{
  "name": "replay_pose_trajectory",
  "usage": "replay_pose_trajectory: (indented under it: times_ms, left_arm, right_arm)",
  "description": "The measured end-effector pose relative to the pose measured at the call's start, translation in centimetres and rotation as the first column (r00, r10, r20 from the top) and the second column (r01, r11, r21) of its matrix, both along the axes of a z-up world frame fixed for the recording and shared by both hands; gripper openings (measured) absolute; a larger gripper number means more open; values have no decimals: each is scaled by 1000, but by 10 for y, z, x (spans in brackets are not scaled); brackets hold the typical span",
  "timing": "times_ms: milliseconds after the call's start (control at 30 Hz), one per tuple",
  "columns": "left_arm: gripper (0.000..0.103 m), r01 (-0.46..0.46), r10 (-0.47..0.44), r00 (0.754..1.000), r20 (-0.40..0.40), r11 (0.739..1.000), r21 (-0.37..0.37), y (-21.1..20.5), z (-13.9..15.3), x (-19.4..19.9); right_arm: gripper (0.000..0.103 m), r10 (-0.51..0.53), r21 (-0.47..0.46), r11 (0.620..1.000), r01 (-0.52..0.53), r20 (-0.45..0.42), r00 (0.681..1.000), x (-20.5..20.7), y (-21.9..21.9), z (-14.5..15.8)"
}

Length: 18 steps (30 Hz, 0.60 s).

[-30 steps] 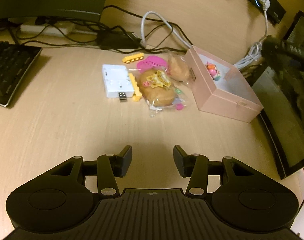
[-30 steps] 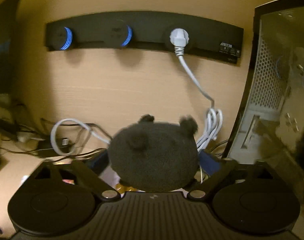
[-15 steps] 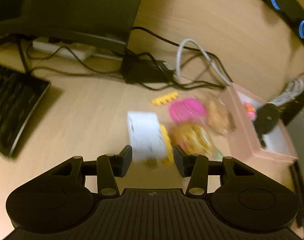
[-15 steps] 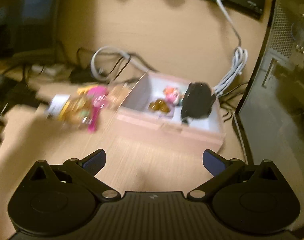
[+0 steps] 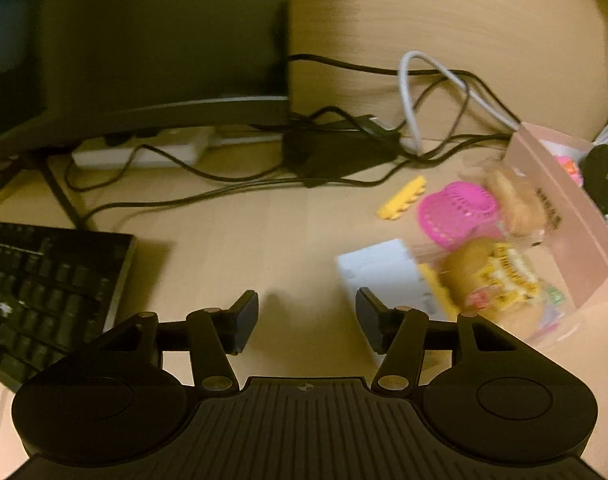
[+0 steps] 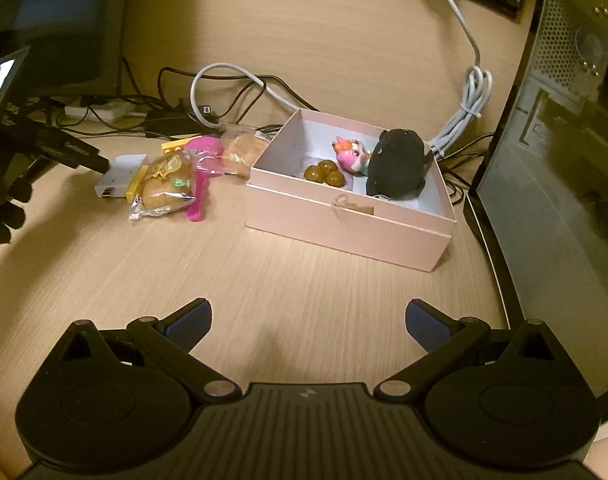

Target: Organize objects

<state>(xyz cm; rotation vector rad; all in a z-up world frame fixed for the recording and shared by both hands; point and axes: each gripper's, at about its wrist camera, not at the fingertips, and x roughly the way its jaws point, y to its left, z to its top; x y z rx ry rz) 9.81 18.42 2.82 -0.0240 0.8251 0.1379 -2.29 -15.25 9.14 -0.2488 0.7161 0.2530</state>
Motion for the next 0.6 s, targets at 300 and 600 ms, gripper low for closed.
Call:
replay_pose_trajectory:
  times_ms: [300, 600]
  left_arm:
    - [55, 31, -13, 997, 77, 971, -238, 1, 20, -15]
    - [59, 133, -133, 990, 35, 991, 18, -48, 2, -1]
  right_arm:
    - [103, -10, -6, 1000, 10, -19, 1000, -2, 4, -3]
    - [103, -7, -21, 1000, 7, -14, 1000, -6, 7, -5]
